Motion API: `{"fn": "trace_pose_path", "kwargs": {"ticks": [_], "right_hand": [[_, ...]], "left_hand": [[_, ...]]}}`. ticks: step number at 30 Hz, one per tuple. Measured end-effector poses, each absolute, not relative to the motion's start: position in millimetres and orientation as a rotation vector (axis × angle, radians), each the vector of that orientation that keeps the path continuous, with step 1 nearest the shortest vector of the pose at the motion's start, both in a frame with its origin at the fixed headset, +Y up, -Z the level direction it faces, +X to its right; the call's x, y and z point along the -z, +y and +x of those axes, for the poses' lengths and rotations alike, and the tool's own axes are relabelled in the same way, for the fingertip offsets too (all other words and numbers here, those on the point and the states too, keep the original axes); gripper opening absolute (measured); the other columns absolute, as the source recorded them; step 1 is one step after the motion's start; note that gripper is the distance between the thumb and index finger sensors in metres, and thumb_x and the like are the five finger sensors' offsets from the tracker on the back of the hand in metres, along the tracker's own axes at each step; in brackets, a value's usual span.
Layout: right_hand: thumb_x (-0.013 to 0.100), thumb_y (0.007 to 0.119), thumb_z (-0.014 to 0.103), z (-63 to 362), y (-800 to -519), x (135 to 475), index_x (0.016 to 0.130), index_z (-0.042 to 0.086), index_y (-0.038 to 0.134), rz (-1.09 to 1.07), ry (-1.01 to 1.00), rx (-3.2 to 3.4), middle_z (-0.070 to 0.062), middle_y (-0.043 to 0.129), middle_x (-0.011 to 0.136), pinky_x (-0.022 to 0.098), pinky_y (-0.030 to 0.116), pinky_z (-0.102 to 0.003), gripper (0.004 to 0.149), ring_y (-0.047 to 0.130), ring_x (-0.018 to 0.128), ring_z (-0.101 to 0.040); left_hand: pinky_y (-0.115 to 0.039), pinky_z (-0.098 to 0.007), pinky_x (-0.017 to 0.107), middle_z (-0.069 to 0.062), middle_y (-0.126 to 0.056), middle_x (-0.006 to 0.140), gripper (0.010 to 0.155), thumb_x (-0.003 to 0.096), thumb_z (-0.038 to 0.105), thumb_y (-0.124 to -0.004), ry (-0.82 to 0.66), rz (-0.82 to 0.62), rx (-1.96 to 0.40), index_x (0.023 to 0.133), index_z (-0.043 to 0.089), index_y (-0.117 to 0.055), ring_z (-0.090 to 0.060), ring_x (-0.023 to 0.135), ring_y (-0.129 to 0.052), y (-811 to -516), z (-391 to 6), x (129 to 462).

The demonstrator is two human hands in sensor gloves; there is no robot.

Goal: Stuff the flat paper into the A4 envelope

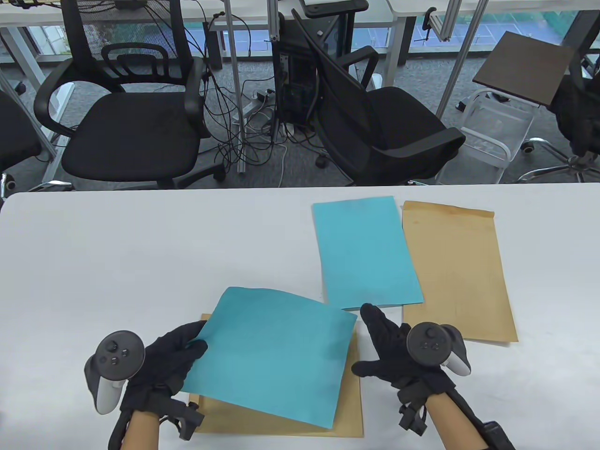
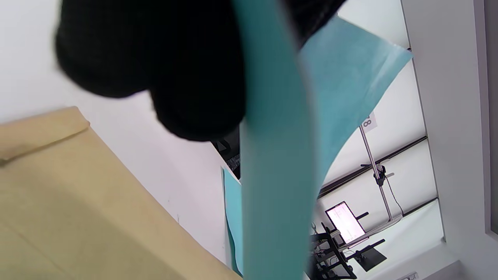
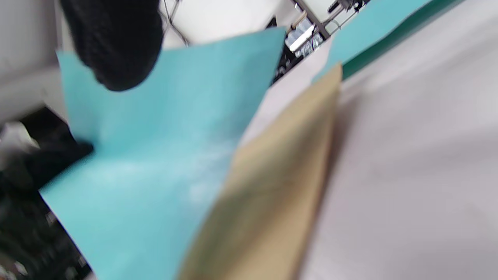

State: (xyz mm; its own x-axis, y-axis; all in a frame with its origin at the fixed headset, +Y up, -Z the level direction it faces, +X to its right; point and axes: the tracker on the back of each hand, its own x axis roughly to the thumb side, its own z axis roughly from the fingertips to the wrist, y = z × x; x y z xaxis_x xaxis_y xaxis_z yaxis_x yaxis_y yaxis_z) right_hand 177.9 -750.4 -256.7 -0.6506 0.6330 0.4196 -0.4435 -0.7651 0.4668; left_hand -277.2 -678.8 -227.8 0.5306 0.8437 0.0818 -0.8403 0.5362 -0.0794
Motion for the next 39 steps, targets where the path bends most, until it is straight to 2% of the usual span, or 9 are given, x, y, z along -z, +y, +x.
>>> {"fn": "trace_pose_path", "kwargs": {"ticks": [3,6,11,13,14,16,19,26,39], "right_hand": [[0.047,0.081,0.055,167,-763,250,0.112,0.013,-0.004,0.865,0.565,-2.589,-0.032,-0.007,0.113,0.049,-0.005,-0.085,0.115,-0.006,0.100,-0.068],[0.048,0.079,0.058,152,-773,244,0.111,0.012,-0.005,0.973,0.663,-2.686,-0.031,-0.008,0.113,0.049,-0.006,-0.084,0.115,-0.008,0.099,-0.065],[0.048,0.077,0.059,127,-782,234,0.112,0.013,-0.002,1.161,0.705,-2.765,-0.029,-0.008,0.111,0.050,-0.006,-0.083,0.111,-0.010,0.098,-0.063],[0.048,0.078,0.056,123,-789,231,0.113,0.012,0.002,1.170,0.786,-2.751,-0.029,-0.006,0.112,0.050,-0.006,-0.083,0.109,-0.007,0.100,-0.063],[0.049,0.076,0.058,124,-793,232,0.116,0.009,0.009,1.171,0.885,-2.716,-0.030,-0.002,0.114,0.050,-0.004,-0.084,0.107,-0.003,0.101,-0.064],[0.052,0.075,0.055,126,-797,232,0.115,0.013,0.003,1.076,1.005,-2.634,-0.025,-0.013,0.111,0.050,-0.009,-0.082,0.105,-0.016,0.097,-0.059],[0.050,0.077,0.055,127,-796,233,0.116,0.013,0.008,1.114,0.935,-2.669,-0.025,-0.008,0.113,0.051,-0.006,-0.082,0.104,-0.011,0.098,-0.059],[0.051,0.077,0.054,129,-799,234,0.115,0.014,0.006,1.080,0.968,-2.626,-0.023,-0.011,0.112,0.051,-0.006,-0.082,0.104,-0.015,0.096,-0.058],[0.051,0.076,0.054,130,-799,234,0.115,0.015,0.006,1.071,0.972,-2.611,-0.022,-0.012,0.111,0.051,-0.006,-0.082,0.103,-0.017,0.095,-0.057]], "left_hand": [[-0.093,-0.032,0.023,-0.015,-0.095,0.077,0.040,0.0468,0.020,-0.082,-0.090,-0.020,-0.988,0.087,0.018,-0.086,-0.024,0.031,-0.108,-673,-281,227],[-0.093,-0.031,0.021,-0.017,-0.095,0.076,0.040,0.0464,0.020,-0.082,-0.060,-0.009,-0.972,0.086,0.016,-0.087,-0.024,0.029,-0.108,-665,-282,226],[-0.093,-0.032,0.020,-0.018,-0.095,0.076,0.040,0.0461,0.019,-0.083,-0.040,-0.001,-0.917,0.085,0.014,-0.087,-0.024,0.028,-0.108,-641,-277,225],[-0.093,-0.032,0.020,-0.018,-0.095,0.075,0.040,0.0460,0.019,-0.083,-0.033,0.004,-0.882,0.085,0.013,-0.088,-0.025,0.027,-0.108,-626,-274,226],[-0.093,-0.032,0.020,-0.019,-0.095,0.076,0.040,0.0460,0.019,-0.083,-0.026,0.007,-0.853,0.085,0.013,-0.088,-0.025,0.027,-0.108,-618,-272,226],[-0.093,-0.032,0.020,-0.019,-0.095,0.075,0.040,0.0457,0.018,-0.083,-0.009,0.009,-0.791,0.085,0.013,-0.088,-0.025,0.027,-0.108,-606,-267,226],[-0.093,-0.032,0.020,-0.019,-0.095,0.075,0.040,0.0455,0.018,-0.083,0.003,-0.015,-0.666,0.084,0.013,-0.088,-0.025,0.027,-0.108,-588,-260,228],[-0.093,-0.033,0.020,-0.019,-0.096,0.075,0.040,0.0448,0.018,-0.084,0.034,-0.010,-0.409,0.084,0.012,-0.089,-0.026,0.027,-0.108,-561,-247,225],[-0.092,-0.034,0.020,-0.020,-0.096,0.074,0.040,0.0437,0.017,-0.085,0.147,0.056,-0.119,0.083,0.011,-0.090,-0.027,0.027,-0.108,-542,-267,207]]}}
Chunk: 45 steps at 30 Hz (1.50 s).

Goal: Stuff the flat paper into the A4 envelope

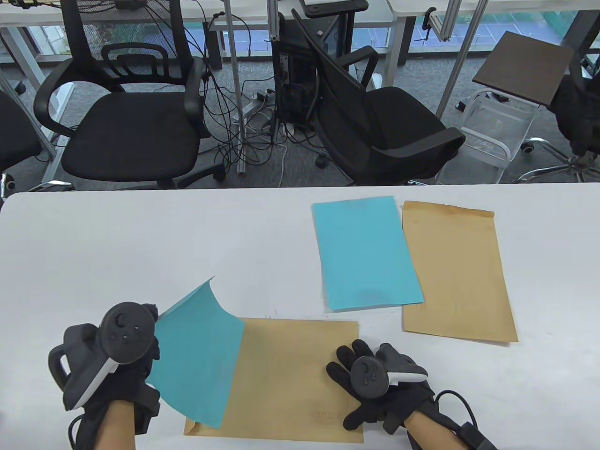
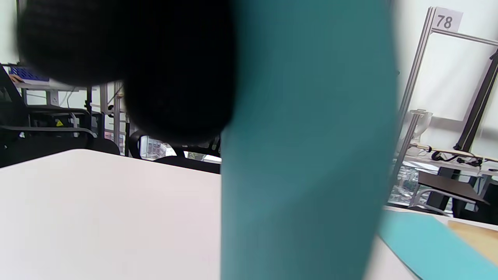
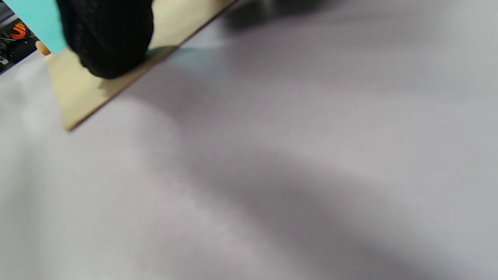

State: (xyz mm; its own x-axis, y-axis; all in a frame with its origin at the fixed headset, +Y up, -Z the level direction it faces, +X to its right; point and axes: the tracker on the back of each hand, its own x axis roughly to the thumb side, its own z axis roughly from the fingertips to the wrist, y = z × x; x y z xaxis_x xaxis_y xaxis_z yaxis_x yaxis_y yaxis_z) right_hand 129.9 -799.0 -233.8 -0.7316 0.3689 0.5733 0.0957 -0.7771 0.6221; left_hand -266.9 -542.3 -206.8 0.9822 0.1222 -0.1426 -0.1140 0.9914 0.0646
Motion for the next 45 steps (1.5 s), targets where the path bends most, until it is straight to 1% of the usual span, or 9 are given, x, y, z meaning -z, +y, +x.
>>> {"fn": "trace_pose_path", "kwargs": {"ticks": [10,18,24,30,34,39,41,43,45], "right_hand": [[0.051,0.076,0.054,131,-800,234,0.115,0.015,0.005,1.067,0.977,-2.601,-0.021,-0.013,0.111,0.051,-0.006,-0.082,0.103,-0.018,0.094,-0.056],[0.051,0.076,0.054,131,-801,234,0.115,0.015,0.005,1.064,0.979,-2.600,-0.021,-0.014,0.110,0.051,-0.006,-0.082,0.103,-0.018,0.094,-0.056],[0.052,0.076,0.054,131,-801,234,0.115,0.015,0.005,1.061,0.981,-2.601,-0.021,-0.014,0.110,0.051,-0.006,-0.082,0.103,-0.018,0.094,-0.056],[0.052,0.076,0.054,132,-802,234,0.115,0.015,0.004,1.059,0.986,-2.593,-0.021,-0.015,0.110,0.051,-0.006,-0.082,0.103,-0.019,0.093,-0.056],[0.052,0.076,0.054,132,-802,234,0.114,0.015,0.004,1.057,0.988,-2.593,-0.021,-0.015,0.110,0.052,-0.006,-0.082,0.103,-0.019,0.093,-0.056],[0.052,0.075,0.054,132,-802,234,0.114,0.015,0.003,1.051,0.994,-2.587,-0.020,-0.015,0.109,0.051,-0.006,-0.082,0.103,-0.020,0.093,-0.055],[0.052,0.075,0.054,132,-802,234,0.114,0.015,0.003,1.050,0.995,-2.586,-0.020,-0.015,0.109,0.051,-0.006,-0.082,0.103,-0.020,0.093,-0.055],[0.052,0.075,0.054,132,-802,234,0.114,0.014,0.002,1.044,0.995,-2.587,-0.021,-0.016,0.109,0.051,-0.006,-0.082,0.103,-0.021,0.092,-0.055],[0.053,0.075,0.054,132,-802,234,0.114,0.014,0.002,1.037,0.999,-2.582,-0.022,-0.016,0.108,0.051,-0.007,-0.082,0.103,-0.021,0.092,-0.055]], "left_hand": [[-0.092,-0.036,0.020,-0.021,-0.096,0.074,0.040,0.0437,0.016,-0.085,0.162,0.118,-0.037,0.083,0.010,-0.090,-0.029,0.027,-0.107,-533,-265,199],[-0.091,-0.036,0.020,-0.021,-0.096,0.074,0.040,0.0437,0.016,-0.085,0.125,0.138,-0.002,0.083,0.010,-0.090,-0.029,0.027,-0.107,-520,-254,195],[-0.092,-0.035,0.020,-0.020,-0.097,0.074,0.040,0.0439,0.018,-0.085,0.150,0.110,-0.015,0.083,0.012,-0.090,-0.027,0.028,-0.108,-523,-258,199],[-0.093,-0.035,0.022,-0.020,-0.096,0.074,0.041,0.0444,0.018,-0.085,0.206,0.040,-0.132,0.085,0.012,-0.089,-0.028,0.030,-0.108,-523,-273,199],[-0.093,-0.037,0.025,-0.019,-0.096,0.075,0.042,0.0443,0.018,-0.085,0.253,-0.032,-0.111,0.086,0.012,-0.087,-0.030,0.033,-0.108,-525,-281,199],[-0.093,-0.037,0.025,-0.019,-0.096,0.075,0.043,0.0442,0.018,-0.085,0.271,-0.082,-0.081,0.087,0.012,-0.086,-0.029,0.034,-0.109,-532,-284,202],[-0.093,-0.036,0.025,-0.018,-0.096,0.074,0.043,0.0441,0.018,-0.085,0.266,-0.066,-0.088,0.087,0.013,-0.086,-0.029,0.033,-0.109,-535,-284,203],[-0.093,-0.036,0.024,-0.019,-0.096,0.073,0.043,0.0438,0.018,-0.085,0.260,0.021,-0.128,0.086,0.013,-0.086,-0.029,0.032,-0.108,-537,-286,203],[-0.092,-0.036,0.023,-0.019,-0.096,0.073,0.042,0.0438,0.017,-0.085,0.273,0.035,-0.181,0.086,0.012,-0.087,-0.029,0.030,-0.107,-539,-289,204]]}}
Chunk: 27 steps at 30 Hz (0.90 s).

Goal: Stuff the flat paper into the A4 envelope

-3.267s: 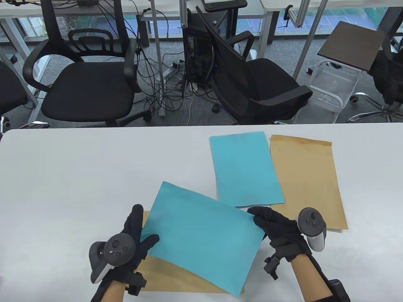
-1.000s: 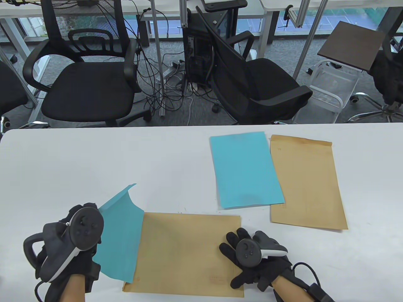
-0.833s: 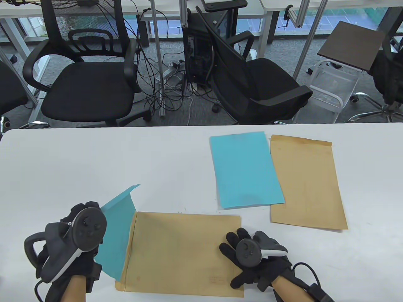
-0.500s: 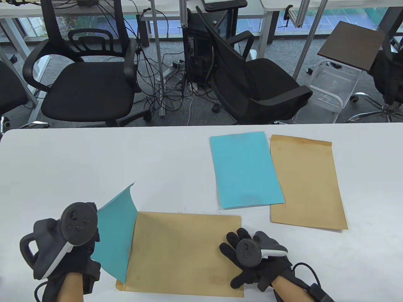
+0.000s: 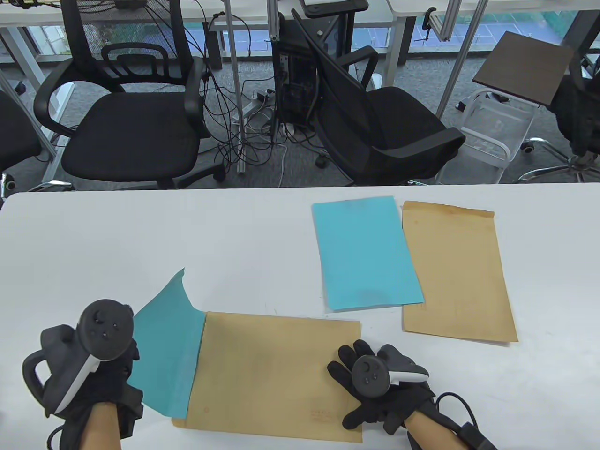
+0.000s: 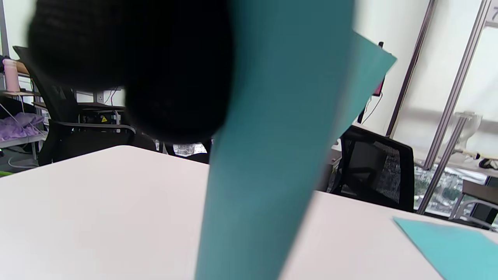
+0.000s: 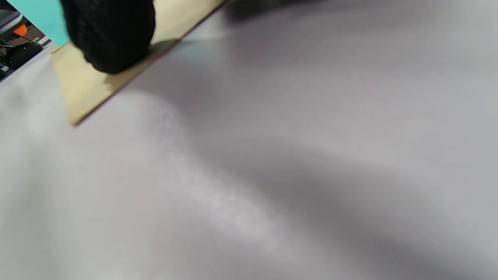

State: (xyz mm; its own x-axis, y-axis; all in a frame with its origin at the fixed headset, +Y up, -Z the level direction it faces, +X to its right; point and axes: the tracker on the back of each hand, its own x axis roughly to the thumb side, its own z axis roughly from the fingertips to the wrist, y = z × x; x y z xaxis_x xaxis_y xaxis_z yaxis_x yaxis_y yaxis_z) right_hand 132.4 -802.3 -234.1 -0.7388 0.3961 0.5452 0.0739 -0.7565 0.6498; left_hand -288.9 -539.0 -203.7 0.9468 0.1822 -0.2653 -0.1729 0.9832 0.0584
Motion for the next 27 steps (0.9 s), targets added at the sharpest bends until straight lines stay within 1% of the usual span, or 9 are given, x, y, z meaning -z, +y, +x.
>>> {"fn": "trace_pose_path", "kwargs": {"ticks": [2,4,6,9,16,19,24,27], "right_hand": [[0.053,0.075,0.053,131,-802,234,0.113,0.014,0.001,1.034,1.015,-2.584,-0.021,-0.017,0.108,0.051,-0.007,-0.082,0.103,-0.022,0.092,-0.055],[0.053,0.074,0.054,131,-800,234,0.113,0.014,0.001,1.040,1.021,-2.600,-0.022,-0.016,0.108,0.052,-0.006,-0.082,0.103,-0.021,0.092,-0.056],[0.053,0.074,0.054,130,-800,234,0.113,0.014,0.001,1.042,1.020,-2.604,-0.022,-0.016,0.108,0.052,-0.006,-0.082,0.103,-0.020,0.092,-0.056],[0.053,0.075,0.054,131,-800,235,0.113,0.015,0.002,1.035,1.026,-2.604,-0.021,-0.016,0.109,0.052,-0.006,-0.082,0.103,-0.020,0.093,-0.055],[0.052,0.076,0.053,131,-800,235,0.113,0.016,0.002,1.025,1.034,-2.603,-0.020,-0.016,0.108,0.052,-0.006,-0.082,0.102,-0.020,0.093,-0.054],[0.052,0.075,0.053,131,-800,235,0.113,0.016,0.002,1.025,1.038,-2.603,-0.020,-0.016,0.108,0.052,-0.006,-0.082,0.102,-0.020,0.093,-0.054],[0.052,0.076,0.053,131,-800,235,0.113,0.015,0.002,1.024,1.038,-2.596,-0.020,-0.016,0.108,0.052,-0.006,-0.082,0.102,-0.020,0.093,-0.055],[0.052,0.076,0.052,131,-801,235,0.113,0.015,0.002,1.023,1.038,-2.592,-0.020,-0.017,0.108,0.052,-0.006,-0.082,0.102,-0.021,0.092,-0.054]], "left_hand": [[-0.093,-0.035,0.022,-0.019,-0.096,0.073,0.042,0.0437,0.018,-0.085,0.305,0.050,-0.183,0.086,0.012,-0.087,-0.029,0.029,-0.107,-541,-294,203],[-0.093,-0.035,0.021,-0.019,-0.096,0.073,0.042,0.0438,0.018,-0.085,0.321,0.037,-0.213,0.086,0.012,-0.087,-0.029,0.029,-0.107,-542,-299,201],[-0.092,-0.037,0.022,-0.020,-0.096,0.073,0.043,0.0440,0.017,-0.084,0.314,-0.021,-0.264,0.086,0.012,-0.086,-0.030,0.030,-0.107,-544,-303,201],[-0.092,-0.038,0.024,-0.020,-0.095,0.075,0.043,0.0444,0.016,-0.084,0.320,-0.090,-0.251,0.087,0.011,-0.086,-0.032,0.032,-0.107,-542,-307,200],[-0.090,-0.041,0.026,-0.019,-0.095,0.076,0.043,0.0437,0.014,-0.084,0.309,-0.167,-0.234,0.086,0.012,-0.087,-0.033,0.035,-0.106,-540,-309,200],[-0.090,-0.040,0.027,-0.019,-0.095,0.076,0.043,0.0438,0.015,-0.084,0.313,-0.130,-0.228,0.087,0.012,-0.087,-0.033,0.035,-0.106,-540,-310,200],[-0.091,-0.039,0.027,-0.019,-0.095,0.076,0.044,0.0449,0.016,-0.084,0.316,-0.184,-0.200,0.089,0.012,-0.085,-0.031,0.036,-0.106,-547,-306,204],[-0.091,-0.038,0.027,-0.017,-0.095,0.076,0.044,0.0449,0.017,-0.084,0.293,-0.184,-0.199,0.089,0.013,-0.084,-0.030,0.035,-0.106,-553,-303,208]]}}
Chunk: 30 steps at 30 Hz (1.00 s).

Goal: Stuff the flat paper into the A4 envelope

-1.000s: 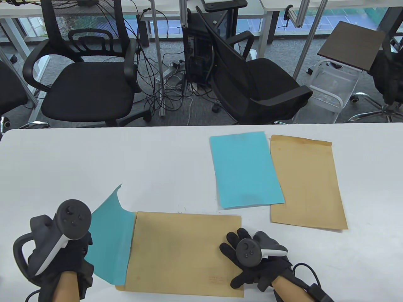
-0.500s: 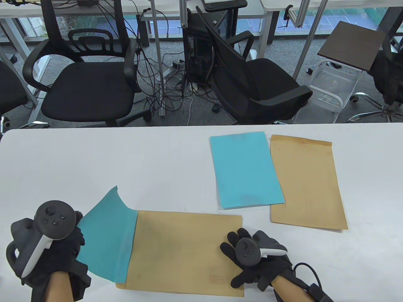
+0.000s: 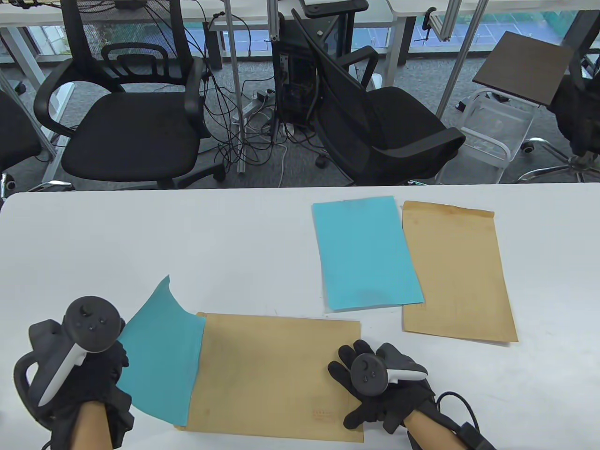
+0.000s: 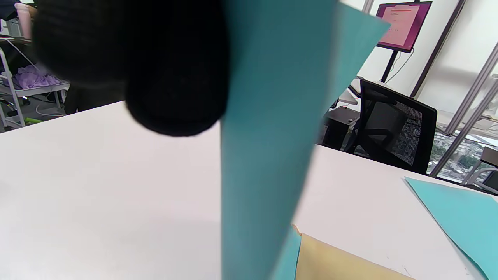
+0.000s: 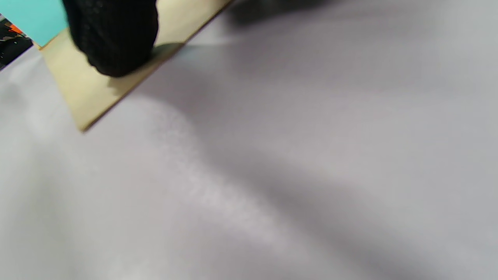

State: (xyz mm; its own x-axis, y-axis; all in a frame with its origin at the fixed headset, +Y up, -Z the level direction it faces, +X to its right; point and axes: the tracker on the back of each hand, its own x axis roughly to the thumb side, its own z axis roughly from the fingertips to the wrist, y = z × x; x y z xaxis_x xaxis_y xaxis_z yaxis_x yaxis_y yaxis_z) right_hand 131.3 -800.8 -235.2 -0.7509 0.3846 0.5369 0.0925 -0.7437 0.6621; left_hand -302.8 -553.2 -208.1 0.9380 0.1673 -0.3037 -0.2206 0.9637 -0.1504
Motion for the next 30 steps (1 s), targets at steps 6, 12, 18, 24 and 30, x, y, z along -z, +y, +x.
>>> {"fn": "trace_pose_path", "kwargs": {"ticks": [6,12,18,24,30], "right_hand": [[0.053,0.076,0.052,131,-801,235,0.113,0.015,0.002,1.025,1.040,-2.589,-0.021,-0.017,0.108,0.052,-0.006,-0.082,0.103,-0.021,0.092,-0.055],[0.053,0.076,0.052,131,-801,236,0.113,0.015,0.002,1.027,1.039,-2.582,-0.021,-0.017,0.108,0.052,-0.006,-0.082,0.103,-0.021,0.092,-0.055],[0.053,0.076,0.052,132,-802,236,0.113,0.015,0.002,1.029,1.040,-2.580,-0.021,-0.017,0.108,0.052,-0.006,-0.082,0.103,-0.022,0.092,-0.055],[0.053,0.076,0.052,132,-802,236,0.113,0.015,0.001,1.026,1.041,-2.574,-0.020,-0.018,0.107,0.052,-0.006,-0.082,0.103,-0.022,0.091,-0.054],[0.053,0.076,0.052,132,-802,236,0.113,0.015,0.001,1.021,1.043,-2.570,-0.020,-0.018,0.107,0.052,-0.007,-0.082,0.102,-0.023,0.091,-0.054]], "left_hand": [[-0.091,-0.038,0.027,-0.017,-0.095,0.077,0.045,0.0454,0.017,-0.084,0.297,-0.199,-0.180,0.090,0.013,-0.083,-0.031,0.035,-0.106,-563,-297,215],[-0.090,-0.039,0.028,-0.017,-0.094,0.077,0.046,0.0460,0.018,-0.083,0.303,-0.220,-0.181,0.092,0.013,-0.082,-0.031,0.037,-0.106,-571,-298,219],[-0.089,-0.039,0.029,-0.016,-0.094,0.078,0.047,0.0461,0.019,-0.083,0.321,-0.239,-0.185,0.092,0.014,-0.082,-0.031,0.037,-0.105,-581,-301,224],[-0.089,-0.039,0.029,-0.016,-0.094,0.078,0.047,0.0466,0.019,-0.083,0.321,-0.262,-0.212,0.094,0.014,-0.081,-0.031,0.038,-0.105,-593,-304,228],[-0.089,-0.039,0.029,-0.016,-0.094,0.078,0.049,0.0468,0.020,-0.083,0.320,-0.272,-0.245,0.095,0.014,-0.080,-0.032,0.038,-0.105,-605,-309,229]]}}
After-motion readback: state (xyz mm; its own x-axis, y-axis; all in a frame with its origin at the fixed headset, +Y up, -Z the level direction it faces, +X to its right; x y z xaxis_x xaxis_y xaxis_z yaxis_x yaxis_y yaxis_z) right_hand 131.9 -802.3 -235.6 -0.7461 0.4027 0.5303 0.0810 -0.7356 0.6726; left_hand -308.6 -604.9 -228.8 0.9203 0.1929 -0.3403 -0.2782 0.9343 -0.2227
